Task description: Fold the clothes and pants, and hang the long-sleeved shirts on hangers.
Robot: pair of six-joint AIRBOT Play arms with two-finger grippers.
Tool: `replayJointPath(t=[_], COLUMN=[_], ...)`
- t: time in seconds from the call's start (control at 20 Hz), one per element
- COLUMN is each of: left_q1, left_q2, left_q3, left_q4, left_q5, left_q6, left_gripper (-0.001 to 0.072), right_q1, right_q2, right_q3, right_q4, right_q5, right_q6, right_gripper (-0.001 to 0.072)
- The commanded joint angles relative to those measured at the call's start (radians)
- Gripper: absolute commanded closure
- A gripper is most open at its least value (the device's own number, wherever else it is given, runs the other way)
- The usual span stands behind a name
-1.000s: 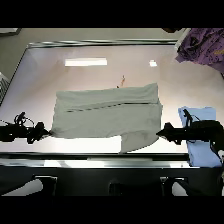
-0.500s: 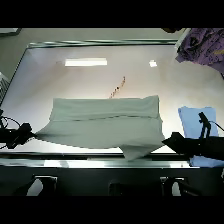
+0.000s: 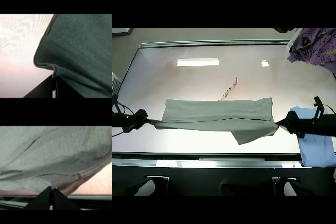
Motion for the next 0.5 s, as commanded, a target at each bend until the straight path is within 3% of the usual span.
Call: replayJointPath(t=[0.0,0.2,0.45], left_q1=[-0.054,-0.097,-0.124], left_q2=[-0.180,-0.392,-0.571], left_q3=[0.130,0.304,0.468], left_q4=[0.001,0.002,0.001], left_q5=[0.088,0.097,0.097], left_q6=[0.011,0.011,0.001], left_gripper=[0.0694,0.0694,0.0694], right_q1=[0.043,0.155,0.196], right_q2=[-0.230,-0.462,-0.669], right_q3=[0.113,0.294,0.498], right_q4=[0.042,0.021,0.011], right_q5=[0.129,0.283,0.322], right_q6=[-0.093,-0.085,-0.053], right_gripper=[0.0677,0.0677,0.0677])
